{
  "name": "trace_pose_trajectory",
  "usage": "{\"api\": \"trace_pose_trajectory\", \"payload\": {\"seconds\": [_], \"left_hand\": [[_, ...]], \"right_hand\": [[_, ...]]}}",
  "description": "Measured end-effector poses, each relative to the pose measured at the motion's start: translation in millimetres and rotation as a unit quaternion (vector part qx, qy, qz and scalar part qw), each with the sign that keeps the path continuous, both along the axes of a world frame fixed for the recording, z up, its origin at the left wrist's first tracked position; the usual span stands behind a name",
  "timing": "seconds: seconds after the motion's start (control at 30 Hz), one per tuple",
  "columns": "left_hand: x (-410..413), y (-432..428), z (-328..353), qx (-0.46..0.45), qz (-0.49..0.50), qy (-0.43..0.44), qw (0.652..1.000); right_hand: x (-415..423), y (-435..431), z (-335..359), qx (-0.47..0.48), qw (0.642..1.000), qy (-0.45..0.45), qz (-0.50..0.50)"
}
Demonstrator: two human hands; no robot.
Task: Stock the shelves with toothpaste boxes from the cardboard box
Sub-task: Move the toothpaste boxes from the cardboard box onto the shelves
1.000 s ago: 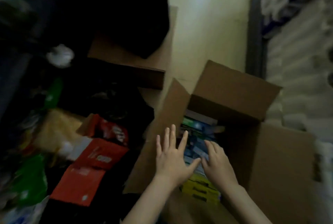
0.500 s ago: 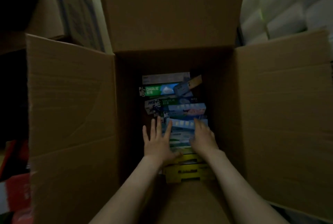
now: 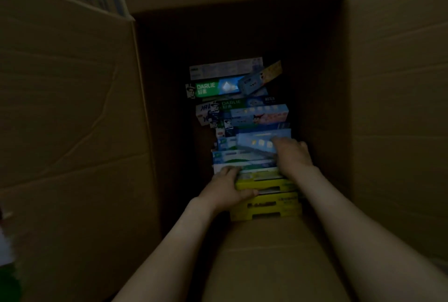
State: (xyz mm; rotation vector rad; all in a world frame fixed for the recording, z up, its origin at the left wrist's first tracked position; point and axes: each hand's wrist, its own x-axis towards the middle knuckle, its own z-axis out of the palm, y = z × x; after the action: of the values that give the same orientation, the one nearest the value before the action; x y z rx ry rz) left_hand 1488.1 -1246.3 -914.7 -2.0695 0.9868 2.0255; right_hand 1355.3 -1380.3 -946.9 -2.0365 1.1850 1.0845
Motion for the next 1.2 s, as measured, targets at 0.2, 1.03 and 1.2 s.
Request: {"api": "trace_pose_trajectory", "payload": {"seconds": [0.2,1.03,1.2], "left_hand": [[2.8,2.1,17.9,-0.014,-0.055,-0.011,0.998],[36.4,-56.9,-24.6,-0.035,-0.037,-0.173,0.984],[33.3,-51.1,-31.0,-0.066,-0.056,-0.175,0.981]], "right_hand": [[-14.2,9.9,25.0,0.051,0.999,-0.003,0.016],[39.5,-17.0,-9.2,-0.043,0.996,-0.079,0.018],[45.1,-17.8,-12.8,-0.076,0.994,-0.067,0.031]]}}
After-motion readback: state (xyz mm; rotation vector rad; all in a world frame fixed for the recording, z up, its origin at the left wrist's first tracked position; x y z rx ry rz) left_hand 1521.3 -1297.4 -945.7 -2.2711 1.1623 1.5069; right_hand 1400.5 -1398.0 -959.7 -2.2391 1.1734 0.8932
